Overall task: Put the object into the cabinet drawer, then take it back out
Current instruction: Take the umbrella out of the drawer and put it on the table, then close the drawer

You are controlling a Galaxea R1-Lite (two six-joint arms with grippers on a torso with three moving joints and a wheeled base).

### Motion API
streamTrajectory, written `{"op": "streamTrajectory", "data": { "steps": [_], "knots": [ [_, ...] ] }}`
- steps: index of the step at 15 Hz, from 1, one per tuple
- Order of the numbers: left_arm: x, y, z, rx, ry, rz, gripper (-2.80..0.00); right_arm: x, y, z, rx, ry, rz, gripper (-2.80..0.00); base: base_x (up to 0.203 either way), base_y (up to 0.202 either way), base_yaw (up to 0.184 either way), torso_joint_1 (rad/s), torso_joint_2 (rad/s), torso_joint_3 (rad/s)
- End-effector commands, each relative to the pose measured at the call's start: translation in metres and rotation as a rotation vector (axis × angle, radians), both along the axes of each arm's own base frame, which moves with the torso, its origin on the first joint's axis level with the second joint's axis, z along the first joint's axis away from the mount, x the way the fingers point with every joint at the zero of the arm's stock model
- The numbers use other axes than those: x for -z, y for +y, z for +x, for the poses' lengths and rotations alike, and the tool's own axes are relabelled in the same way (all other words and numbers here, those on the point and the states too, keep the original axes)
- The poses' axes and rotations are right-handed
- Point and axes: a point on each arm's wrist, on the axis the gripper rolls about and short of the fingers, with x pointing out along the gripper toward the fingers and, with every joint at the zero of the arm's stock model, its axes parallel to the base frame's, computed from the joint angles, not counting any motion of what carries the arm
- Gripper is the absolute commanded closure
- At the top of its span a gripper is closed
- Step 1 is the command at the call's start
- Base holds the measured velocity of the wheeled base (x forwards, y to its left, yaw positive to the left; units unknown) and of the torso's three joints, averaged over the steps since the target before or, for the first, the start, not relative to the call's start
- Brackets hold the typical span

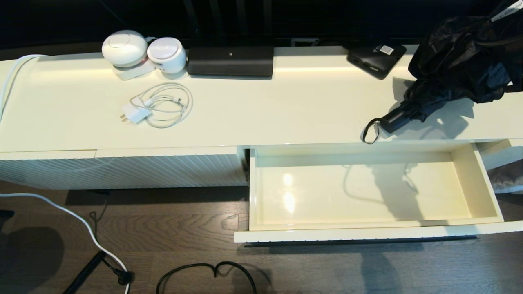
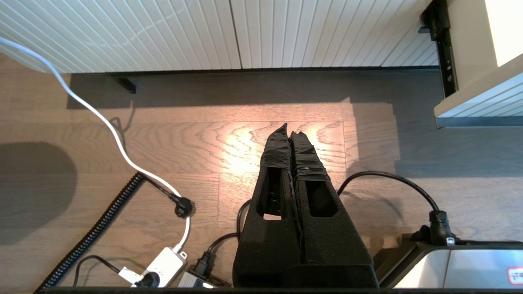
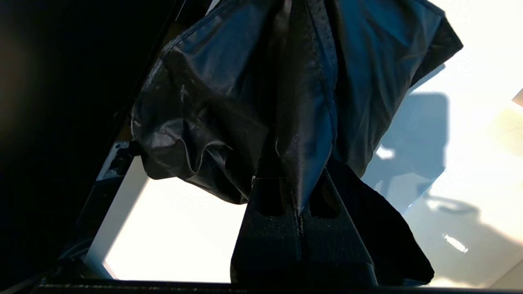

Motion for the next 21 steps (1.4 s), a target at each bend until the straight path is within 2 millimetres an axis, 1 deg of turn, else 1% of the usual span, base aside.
{"op": "streamTrajectory", "data": {
  "steps": [1,9,10,12,14,16,17,18,20,21],
  "knots": [
    [0.0,0.0,0.0,0.0,-0.002,-0.001,0.0,0.005,0.0,0.007,0.006,0.02,0.001,0.0,0.0,0.0,0.0,0.0,0.0,0.0],
    [0.0,0.0,0.0,0.0,-0.001,-0.001,0.0,0.016,0.003,0.026,0.014,0.035,-0.002,0.0,0.0,0.0,0.0,0.0,0.0,0.0],
    [0.0,0.0,0.0,0.0,-0.002,-0.001,0.0,0.015,0.002,0.026,0.015,0.032,-0.003,-2.8,0.0,0.0,0.0,0.0,0.0,0.0],
    [0.0,0.0,0.0,0.0,-0.002,-0.001,0.0,0.01,0.001,0.019,0.014,0.017,-0.003,-2.8,0.0,0.0,0.0,0.0,0.0,0.0],
    [0.0,0.0,0.0,0.0,-0.003,0.001,0.0,0.001,-0.002,0.006,0.018,-0.011,-0.008,-2.8,0.0,0.0,0.0,0.0,0.0,0.0],
    [0.0,0.0,0.0,0.0,-0.003,-0.001,0.0,-0.006,-0.005,-0.012,0.031,-0.016,-0.057,-2.8,0.0,0.0,0.0,0.0,0.0,0.0],
    [0.0,0.0,0.0,0.0,-0.003,-0.001,0.0,-0.005,-0.003,-0.019,0.024,-0.005,-0.085,-2.8,0.0,0.0,0.0,0.0,0.0,0.0],
    [0.0,0.0,0.0,0.0,-0.001,0.0,0.0,-0.007,-0.001,-0.035,-0.002,0.005,-0.131,-2.8,0.0,0.0,0.0,0.0,0.0,0.0],
    [0.0,0.0,0.0,0.0,-0.001,0.001,0.0,0.005,0.002,-0.052,-0.073,0.097,-0.303,-2.8,0.0,0.0,0.0,0.0,0.0,0.0],
    [0.0,0.0,0.0,0.0,-0.002,0.0,0.0,0.016,0.004,-0.059,-0.12,0.161,-0.402,-2.8,0.0,0.0,0.0,0.0,0.0,0.0]
  ]
}}
